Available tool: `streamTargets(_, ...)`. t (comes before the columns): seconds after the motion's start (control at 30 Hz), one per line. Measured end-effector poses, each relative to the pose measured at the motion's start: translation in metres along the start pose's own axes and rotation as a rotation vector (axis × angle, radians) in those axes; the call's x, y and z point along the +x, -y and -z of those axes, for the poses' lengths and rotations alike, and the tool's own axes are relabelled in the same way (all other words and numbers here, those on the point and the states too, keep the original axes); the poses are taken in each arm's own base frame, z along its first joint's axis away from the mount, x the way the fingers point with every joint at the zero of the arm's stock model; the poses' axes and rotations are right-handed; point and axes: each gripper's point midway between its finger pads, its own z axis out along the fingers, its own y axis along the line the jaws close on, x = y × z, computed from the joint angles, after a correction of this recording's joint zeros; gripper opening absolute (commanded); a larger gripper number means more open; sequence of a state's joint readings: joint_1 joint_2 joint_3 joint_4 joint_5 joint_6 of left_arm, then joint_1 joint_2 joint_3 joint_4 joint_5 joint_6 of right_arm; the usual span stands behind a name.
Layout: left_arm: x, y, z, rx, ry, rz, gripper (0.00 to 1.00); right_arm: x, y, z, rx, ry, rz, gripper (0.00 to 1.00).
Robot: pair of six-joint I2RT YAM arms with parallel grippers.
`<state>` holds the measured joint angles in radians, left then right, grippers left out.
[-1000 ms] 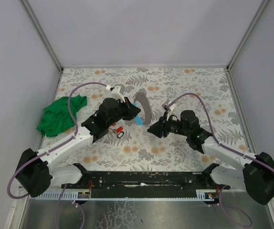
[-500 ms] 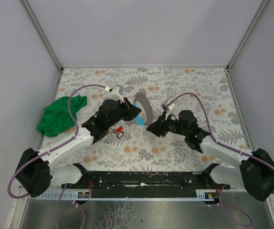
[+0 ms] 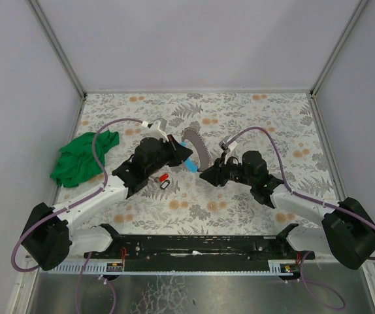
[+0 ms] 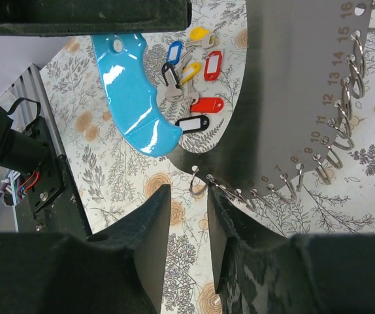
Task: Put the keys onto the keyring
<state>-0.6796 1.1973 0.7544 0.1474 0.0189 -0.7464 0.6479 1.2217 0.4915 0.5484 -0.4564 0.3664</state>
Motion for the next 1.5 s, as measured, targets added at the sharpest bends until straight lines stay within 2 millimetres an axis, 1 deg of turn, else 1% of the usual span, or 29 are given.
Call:
streamTargets(0.33, 0.005, -0.004, -0.001, -0.003, 0.003, 0.045, 0.00, 0.004, 0.004, -0.001, 0.015, 0.003, 0.000, 0.34)
streamTargets(0.63, 0.009, -0.015, -0.002, -0.028, 0.022, 0.113, 0.00, 0.009, 0.009, -0.004, 0.024, -0.005, -0.004, 0.33)
streamTargets(0.9, 0.011, -0.021, -0.003, -0.049, 0.040, 0.151, 0.00, 0.012, 0.013, -0.007, 0.044, 0.007, 0.005, 0.27)
streamTargets(1.1, 0.013, -0.026, -0.003, -0.064, 0.049, 0.176, 0.00, 0.015, 0.017, -0.009, 0.064, 0.010, 0.009, 0.20)
streamTargets(1.27, 0.018, -0.029, -0.003, -0.072, 0.047, 0.191, 0.00, 0.019, 0.019, -0.009, 0.077, 0.008, 0.013, 0.01)
streamTargets(1.3, 0.019, -0.029, -0.003, -0.073, 0.049, 0.191, 0.00, 0.019, 0.019, -0.009, 0.076, 0.011, 0.016, 0.00)
streamTargets(1.5, 0.020, -0.029, -0.003, -0.075, 0.055, 0.157, 0.00, 0.020, 0.018, -0.008, 0.070, 0.022, 0.021, 0.00)
